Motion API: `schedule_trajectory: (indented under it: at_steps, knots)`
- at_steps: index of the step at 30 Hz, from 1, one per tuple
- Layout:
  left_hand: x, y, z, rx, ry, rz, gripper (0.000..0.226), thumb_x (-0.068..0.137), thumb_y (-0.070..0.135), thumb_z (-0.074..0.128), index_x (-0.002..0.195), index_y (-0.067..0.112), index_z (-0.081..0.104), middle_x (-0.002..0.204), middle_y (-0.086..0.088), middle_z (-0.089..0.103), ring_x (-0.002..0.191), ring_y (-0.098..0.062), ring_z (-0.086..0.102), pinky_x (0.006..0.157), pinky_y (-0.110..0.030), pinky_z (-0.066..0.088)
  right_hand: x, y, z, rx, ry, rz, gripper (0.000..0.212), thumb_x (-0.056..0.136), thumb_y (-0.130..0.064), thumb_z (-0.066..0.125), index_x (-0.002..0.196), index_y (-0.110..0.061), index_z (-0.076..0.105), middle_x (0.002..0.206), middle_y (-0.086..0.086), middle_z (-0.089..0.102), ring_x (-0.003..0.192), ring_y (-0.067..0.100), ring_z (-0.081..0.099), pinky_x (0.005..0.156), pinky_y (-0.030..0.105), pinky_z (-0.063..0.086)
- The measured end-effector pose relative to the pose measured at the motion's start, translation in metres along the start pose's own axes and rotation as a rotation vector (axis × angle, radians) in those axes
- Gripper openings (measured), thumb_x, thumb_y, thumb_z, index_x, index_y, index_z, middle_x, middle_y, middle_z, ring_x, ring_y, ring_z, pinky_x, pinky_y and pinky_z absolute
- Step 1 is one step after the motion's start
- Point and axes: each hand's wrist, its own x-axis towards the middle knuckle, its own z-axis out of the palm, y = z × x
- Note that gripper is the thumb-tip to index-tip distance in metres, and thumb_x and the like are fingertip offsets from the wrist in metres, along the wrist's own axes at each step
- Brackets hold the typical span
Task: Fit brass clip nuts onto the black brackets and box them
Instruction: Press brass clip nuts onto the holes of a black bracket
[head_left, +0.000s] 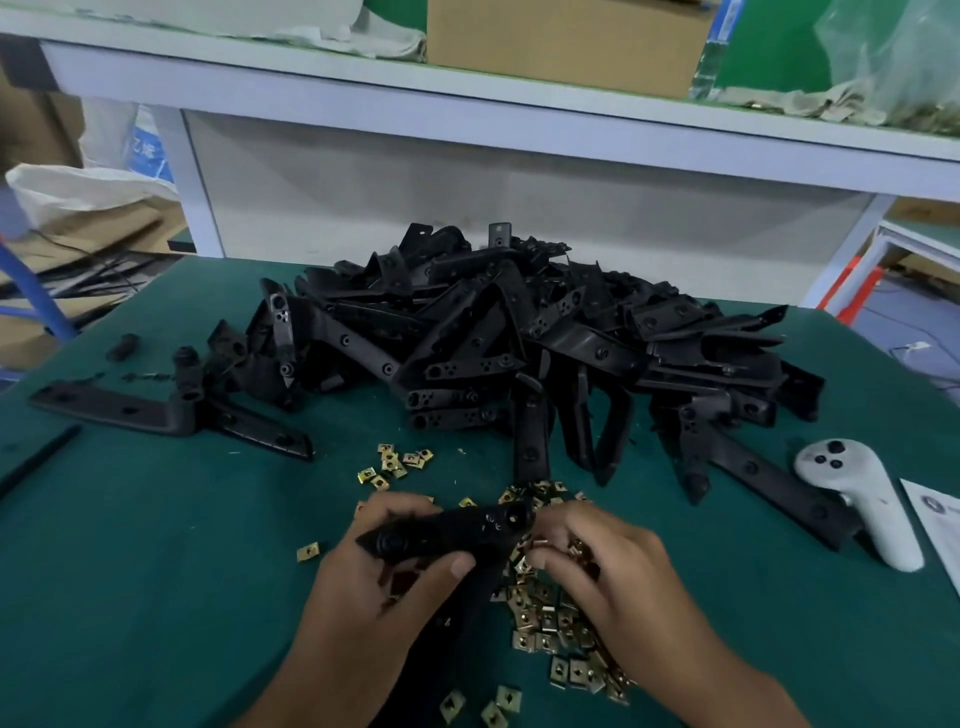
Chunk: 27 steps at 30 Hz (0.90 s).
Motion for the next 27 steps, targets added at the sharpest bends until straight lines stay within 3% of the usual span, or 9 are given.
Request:
schedule_trajectory:
  at_steps: [3, 8, 12, 16, 19, 21, 23, 27]
  knots:
    - [0.001, 0.0, -0.002, 0.007, 0.014, -0.04, 0.051, 0.062, 0.054, 0.082, 0.105, 0.045, 0.056, 0.087, 0.003, 0.075, 0.073, -0.016, 0.074, 0.064, -0.017, 0.055, 0.001, -0.003, -0.001, 0.098, 0.078, 0.075, 0.028, 0.093, -0.043, 0.065, 0.112, -0.06, 0.055, 0.096, -0.024, 0.063, 0.097, 0.0, 0.064, 0.076, 0.011, 0.046]
    - [-0.003, -0.001, -0.004, 0.074, -0.047, -0.044, 0.051, 0.067, 0.074, 0.074, 0.108, 0.049, 0.056, 0.081, -0.002, 0.071, 0.073, -0.025, 0.07, 0.063, -0.026, 0.054, 0.004, -0.004, -0.001, 0.111, 0.176, 0.041, 0.015, 0.101, -0.037, 0.057, 0.102, -0.035, 0.072, 0.087, -0.024, 0.064, 0.086, 0.001, 0.065, 0.073, 0.008, 0.044]
    - [-0.005, 0.002, -0.003, 0.165, -0.165, -0.038, 0.054, 0.062, 0.087, 0.067, 0.099, 0.047, 0.063, 0.083, 0.012, 0.072, 0.068, -0.012, 0.069, 0.06, -0.019, 0.054, 0.004, -0.007, -0.004, 0.143, 0.184, 0.069, 0.018, 0.099, -0.044, 0.055, 0.091, -0.038, 0.069, 0.083, -0.021, 0.067, 0.083, 0.002, 0.067, 0.072, 0.008, 0.044]
    - [-0.005, 0.005, -0.002, 0.219, -0.237, -0.021, 0.047, 0.062, 0.085, 0.067, 0.087, 0.045, 0.071, 0.067, 0.019, 0.069, 0.056, 0.003, 0.062, 0.053, -0.01, 0.046, 0.005, -0.014, -0.008, 0.475, 0.152, 0.216, 0.015, 0.089, -0.057, 0.064, 0.096, -0.044, 0.063, 0.08, -0.007, 0.073, 0.08, 0.008, 0.071, 0.078, 0.021, 0.053]
    - [-0.006, 0.006, -0.002, 0.257, -0.308, -0.022, 0.038, 0.07, 0.079, 0.065, 0.091, 0.048, 0.072, 0.072, 0.021, 0.071, 0.061, 0.003, 0.065, 0.054, -0.01, 0.047, 0.007, -0.018, -0.011, 0.634, 0.091, 0.225, 0.014, 0.086, -0.047, 0.071, 0.095, -0.036, 0.07, 0.087, -0.001, 0.075, 0.083, 0.011, 0.071, 0.077, 0.019, 0.054]
    - [-0.007, 0.004, -0.001, 0.291, -0.33, -0.009, 0.029, 0.076, 0.071, 0.063, 0.095, 0.051, 0.072, 0.08, 0.022, 0.073, 0.071, 0.001, 0.069, 0.06, -0.014, 0.051, 0.006, -0.019, -0.012, 0.663, 0.031, 0.225, 0.007, 0.091, -0.034, 0.072, 0.098, -0.036, 0.073, 0.093, -0.006, 0.076, 0.089, 0.006, 0.071, 0.077, 0.014, 0.052]
    - [-0.008, 0.004, 0.0, 0.33, -0.32, 0.022, 0.03, 0.078, 0.07, 0.061, 0.098, 0.05, 0.071, 0.085, 0.023, 0.072, 0.077, 0.001, 0.069, 0.063, -0.013, 0.051, 0.005, -0.02, -0.012, 0.687, -0.026, 0.225, 0.015, 0.095, -0.022, 0.069, 0.099, -0.036, 0.074, 0.092, -0.015, 0.075, 0.089, -0.002, 0.068, 0.076, 0.01, 0.049]
    - [-0.007, 0.004, 0.002, 0.395, -0.331, 0.123, 0.019, 0.085, 0.057, 0.062, 0.097, 0.043, 0.067, 0.088, 0.027, 0.068, 0.082, 0.003, 0.064, 0.07, -0.012, 0.047, 0.003, -0.022, -0.01, 0.644, -0.13, 0.183, 0.015, 0.095, -0.021, 0.069, 0.099, -0.033, 0.075, 0.085, -0.027, 0.067, 0.084, -0.007, 0.063, 0.074, 0.006, 0.045]
